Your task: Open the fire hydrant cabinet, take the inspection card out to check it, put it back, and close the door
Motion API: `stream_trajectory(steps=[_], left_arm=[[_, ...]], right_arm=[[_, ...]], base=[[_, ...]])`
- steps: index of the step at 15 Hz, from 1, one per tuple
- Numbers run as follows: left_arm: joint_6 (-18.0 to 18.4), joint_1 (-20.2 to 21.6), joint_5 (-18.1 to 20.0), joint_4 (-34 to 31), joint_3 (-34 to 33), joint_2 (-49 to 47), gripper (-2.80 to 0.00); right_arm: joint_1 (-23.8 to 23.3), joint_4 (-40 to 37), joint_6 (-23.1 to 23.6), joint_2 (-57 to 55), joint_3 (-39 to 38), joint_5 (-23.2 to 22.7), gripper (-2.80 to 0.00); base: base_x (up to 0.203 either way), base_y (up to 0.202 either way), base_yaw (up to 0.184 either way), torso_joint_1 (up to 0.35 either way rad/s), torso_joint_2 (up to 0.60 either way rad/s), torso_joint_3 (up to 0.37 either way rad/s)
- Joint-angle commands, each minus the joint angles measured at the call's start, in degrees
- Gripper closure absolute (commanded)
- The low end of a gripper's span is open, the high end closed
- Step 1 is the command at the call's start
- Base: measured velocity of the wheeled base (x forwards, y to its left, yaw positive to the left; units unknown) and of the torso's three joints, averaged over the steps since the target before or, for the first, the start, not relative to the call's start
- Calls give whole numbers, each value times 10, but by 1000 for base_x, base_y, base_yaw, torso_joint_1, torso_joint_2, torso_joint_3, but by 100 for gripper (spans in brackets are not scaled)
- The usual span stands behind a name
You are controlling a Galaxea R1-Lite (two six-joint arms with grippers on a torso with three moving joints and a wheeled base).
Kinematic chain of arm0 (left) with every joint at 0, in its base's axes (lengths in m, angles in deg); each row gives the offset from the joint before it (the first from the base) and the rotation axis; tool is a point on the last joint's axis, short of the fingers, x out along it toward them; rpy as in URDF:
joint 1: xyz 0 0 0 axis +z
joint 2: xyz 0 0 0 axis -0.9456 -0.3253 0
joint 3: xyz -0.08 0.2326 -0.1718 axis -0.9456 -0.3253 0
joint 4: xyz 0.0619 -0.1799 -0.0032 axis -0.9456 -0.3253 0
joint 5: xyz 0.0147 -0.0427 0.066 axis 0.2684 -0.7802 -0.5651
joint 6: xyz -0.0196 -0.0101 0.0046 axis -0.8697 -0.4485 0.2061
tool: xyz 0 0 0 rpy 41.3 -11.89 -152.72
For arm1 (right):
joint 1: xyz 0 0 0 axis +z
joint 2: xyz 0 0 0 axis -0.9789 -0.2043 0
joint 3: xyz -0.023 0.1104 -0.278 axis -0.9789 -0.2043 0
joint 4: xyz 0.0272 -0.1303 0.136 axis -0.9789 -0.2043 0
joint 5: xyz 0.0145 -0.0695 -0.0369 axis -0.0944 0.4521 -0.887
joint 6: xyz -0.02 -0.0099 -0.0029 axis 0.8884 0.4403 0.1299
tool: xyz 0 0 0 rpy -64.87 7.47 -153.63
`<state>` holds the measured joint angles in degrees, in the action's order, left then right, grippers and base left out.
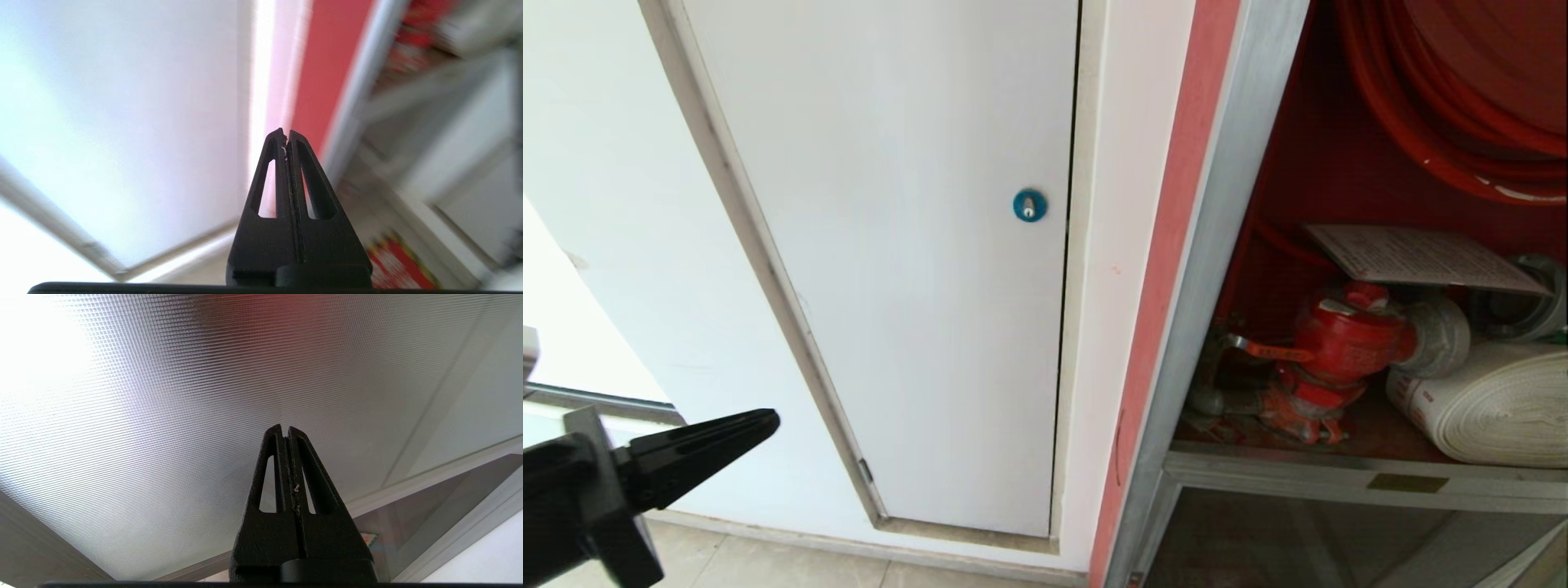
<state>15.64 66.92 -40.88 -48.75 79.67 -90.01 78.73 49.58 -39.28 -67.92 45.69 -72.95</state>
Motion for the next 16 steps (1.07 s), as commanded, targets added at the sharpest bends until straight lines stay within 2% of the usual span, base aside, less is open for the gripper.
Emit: stream_trajectory(steps=[1, 3, 5, 7, 8, 11, 16], left_arm=[[1, 65, -1, -2, -30, 117, 0], [0, 82, -3, -26, -56, 192, 0], [-2, 87, -2, -98, -65, 264, 0], [-4, 71, -1, -165, -68, 326, 0], [-5, 49, -2, -197, -68, 352, 0], [-6, 33, -15, -241, -77, 421, 0], [-2, 37, -146, -252, -124, 536, 0]], right_arm=[[1, 0, 0, 1, 0, 0, 0], [0, 1, 0, 1, 0, 0, 0], [0, 0, 0, 1, 1, 0, 0], [0, 0, 0, 1, 0, 0, 0], [0, 1, 0, 1, 0, 0, 0], [0, 0, 0, 1, 0, 0, 0], [0, 1, 0, 1, 0, 0, 0]], base=[[0, 0, 0, 0, 0, 0], [0, 0, 0, 0, 0, 0], [0, 0, 0, 0, 0, 0], [0, 0, 0, 0, 0, 0], [0, 0, 0, 0, 0, 0], [0, 0, 0, 0, 0, 0], [0, 0, 0, 0, 0, 0]])
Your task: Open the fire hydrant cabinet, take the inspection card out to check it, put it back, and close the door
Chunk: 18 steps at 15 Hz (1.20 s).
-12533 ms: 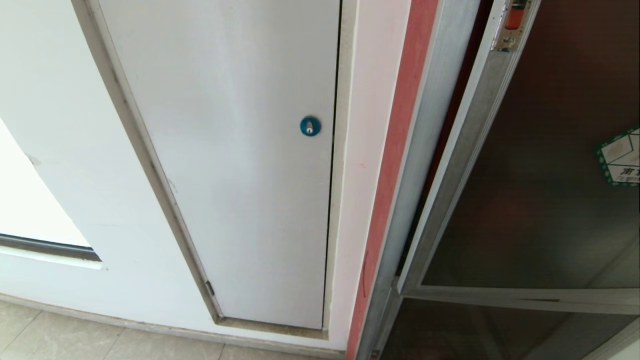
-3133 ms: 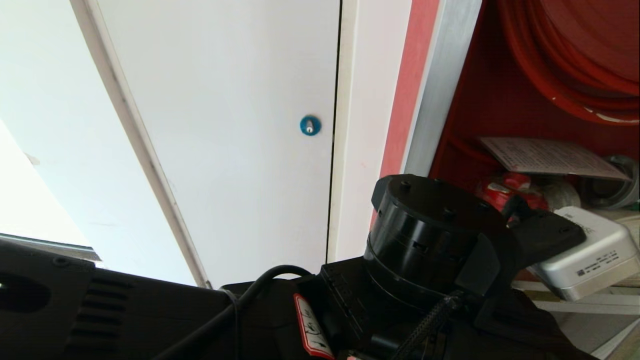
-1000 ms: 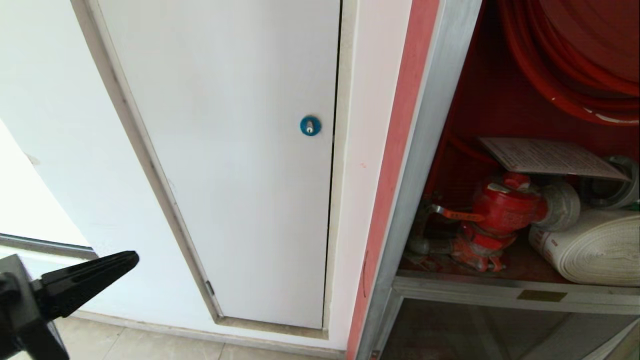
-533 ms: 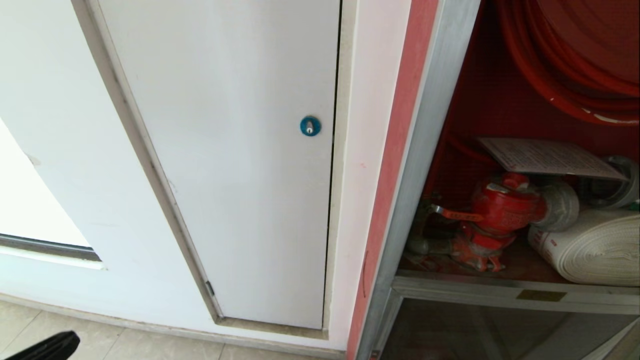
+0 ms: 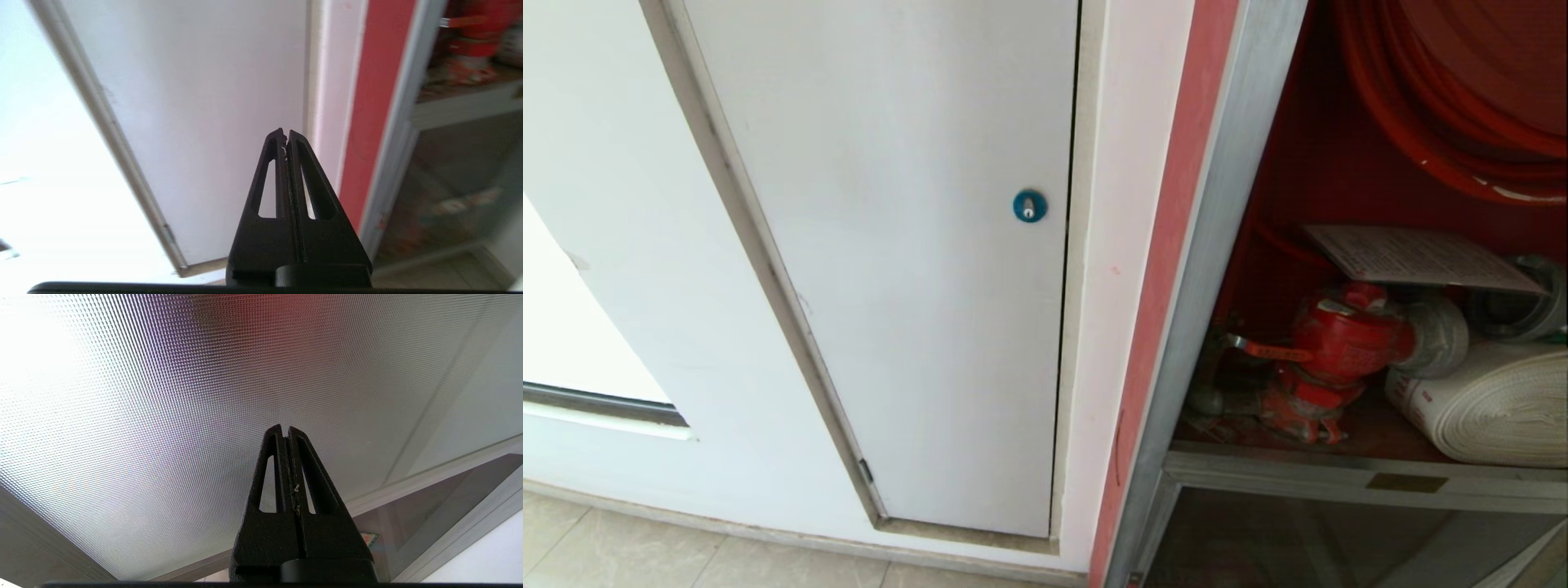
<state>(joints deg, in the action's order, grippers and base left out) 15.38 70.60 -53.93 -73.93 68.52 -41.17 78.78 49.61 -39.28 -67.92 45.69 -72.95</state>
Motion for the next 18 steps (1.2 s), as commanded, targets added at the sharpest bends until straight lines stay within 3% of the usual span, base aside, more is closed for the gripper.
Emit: stream_trajectory(steps=[1, 4, 6, 8, 11, 15, 17, 18], left_arm=[[3, 1, -49, 2, -29, 61, 0], [9, 1, -152, 3, -45, 62, 0], [22, 1, -168, 5, -65, 62, 0], [68, 1, -203, 5, -93, 62, 0], [69, 1, -206, -4, -93, 62, 0], [54, 1, -205, -63, -93, 62, 0], [33, 1, -205, -63, -93, 62, 0], [6, 1, -205, -63, -93, 62, 0]], right_arm=[[0, 0, 0, 1, 0, 0, 0], [0, 0, 0, 1, 0, 0, 0], [0, 0, 0, 1, 0, 0, 0], [0, 0, 0, 1, 0, 0, 0], [0, 0, 0, 1, 0, 0, 0], [0, 0, 0, 1, 0, 0, 0], [0, 0, 0, 1, 0, 0, 0], [0, -1, 0, 1, 0, 0, 0]], base=[[0, 0, 0, 0, 0, 0], [0, 0, 0, 0, 0, 0], [0, 0, 0, 0, 0, 0], [0, 0, 0, 0, 0, 0], [0, 0, 0, 0, 0, 0], [0, 0, 0, 0, 0, 0], [0, 0, 0, 0, 0, 0], [0, 0, 0, 0, 0, 0]])
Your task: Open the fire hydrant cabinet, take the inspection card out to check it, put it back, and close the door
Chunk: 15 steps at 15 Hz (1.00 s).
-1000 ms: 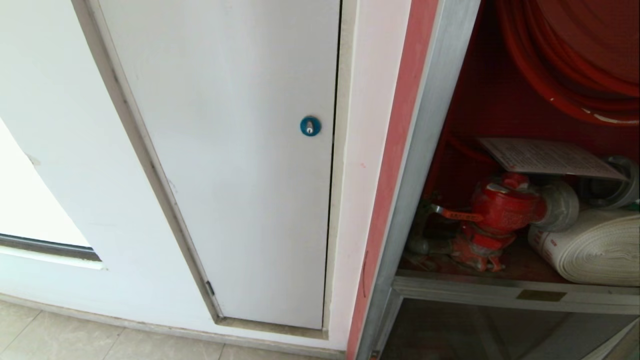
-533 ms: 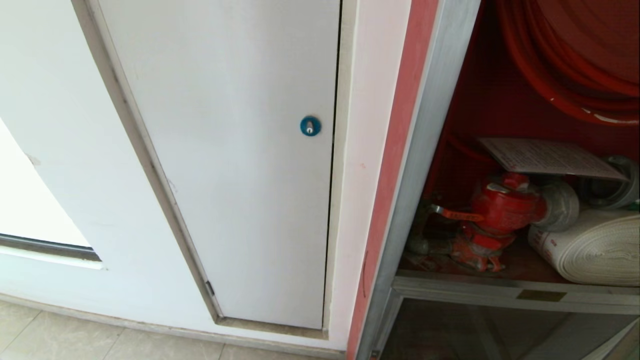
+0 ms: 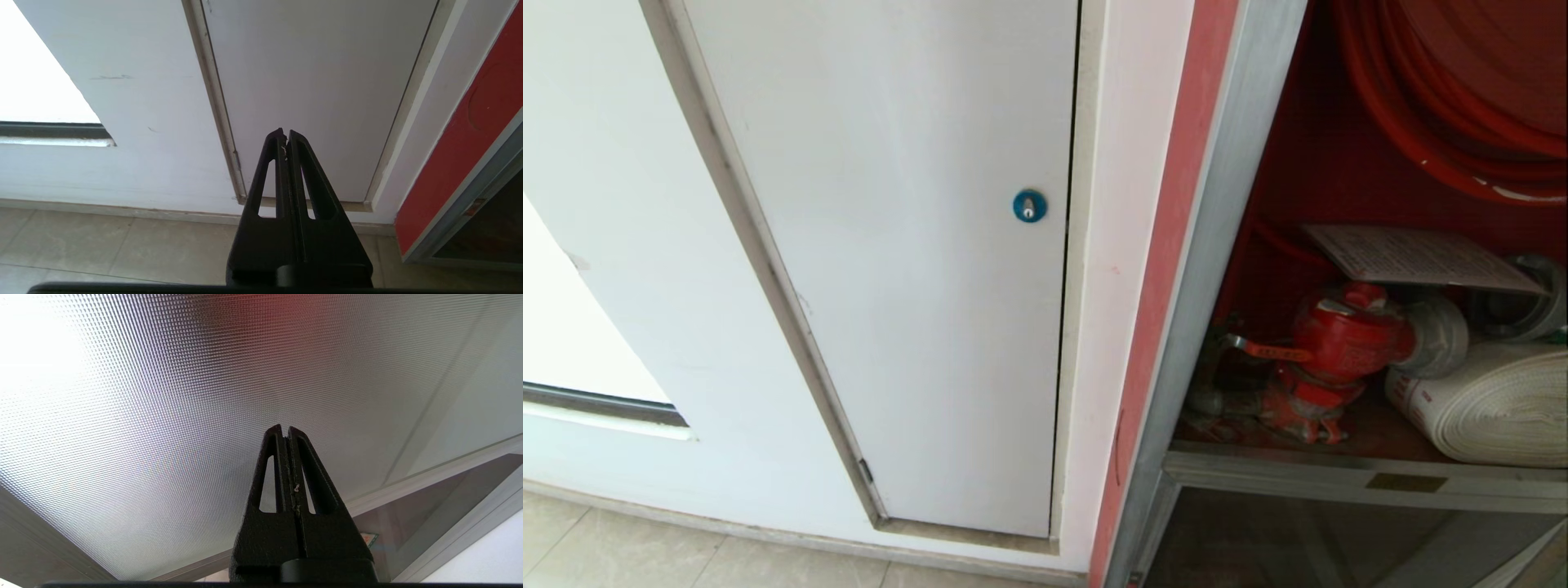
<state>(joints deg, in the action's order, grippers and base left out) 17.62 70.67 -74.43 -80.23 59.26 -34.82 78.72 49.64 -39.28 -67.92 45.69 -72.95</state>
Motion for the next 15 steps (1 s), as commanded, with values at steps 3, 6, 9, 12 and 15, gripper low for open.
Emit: stream_trajectory(steps=[3, 6, 9, 12, 15], left_arm=[[-21, 0, 0, 0, 0, -1, 0], [-21, 0, 0, 0, 1, -1, 0], [-23, 0, 0, 0, 0, -1, 0], [-23, 0, 0, 0, 0, -1, 0], [-23, 0, 0, 1, 0, -2, 0]], right_arm=[[1, 0, 0, 0, 0, 0, 0], [1, 0, 0, 1, 0, 0, 0], [0, 0, 0, 1, 0, 0, 0], [0, 0, 0, 1, 0, 0, 0], [0, 0, 0, 1, 0, 0, 0]], base=[[0, 0, 0, 0, 0, 0], [0, 0, 0, 0, 0, 0], [0, 0, 0, 0, 0, 0], [0, 0, 0, 0, 0, 0], [-21, 0, -4, 3, 2, 1]])
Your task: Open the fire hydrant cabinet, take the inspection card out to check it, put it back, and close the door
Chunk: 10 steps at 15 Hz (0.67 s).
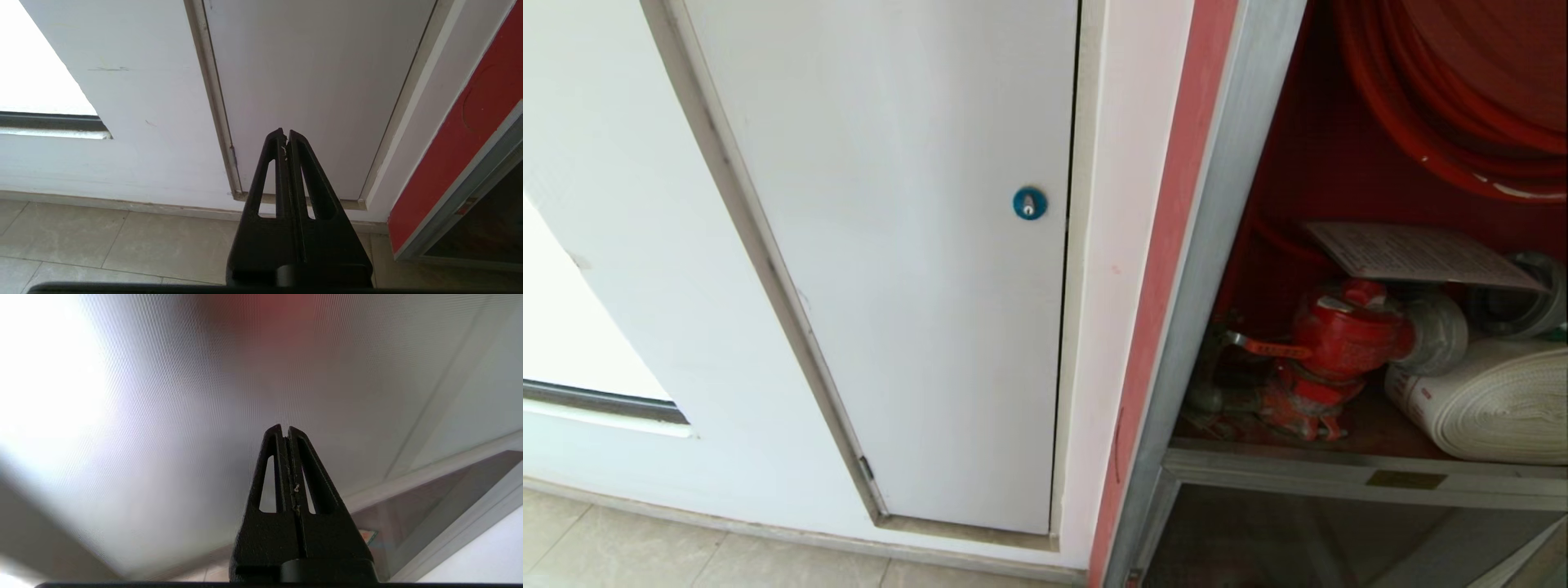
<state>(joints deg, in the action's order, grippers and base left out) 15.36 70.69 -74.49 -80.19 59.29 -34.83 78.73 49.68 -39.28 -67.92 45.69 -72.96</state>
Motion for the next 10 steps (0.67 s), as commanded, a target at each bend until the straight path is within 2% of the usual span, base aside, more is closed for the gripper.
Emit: stream_trajectory(steps=[1, 10], left_arm=[[0, 0, 0, 1, 0, -1, 0], [0, 0, 0, 1, 0, -1, 0]], right_arm=[[0, 0, 0, 1, 0, 0, 0], [0, 0, 0, 1, 0, 0, 0]], base=[[-158, 0, -1, 27, 7, 2], [-195, 0, 1, -2, 2, 3]])
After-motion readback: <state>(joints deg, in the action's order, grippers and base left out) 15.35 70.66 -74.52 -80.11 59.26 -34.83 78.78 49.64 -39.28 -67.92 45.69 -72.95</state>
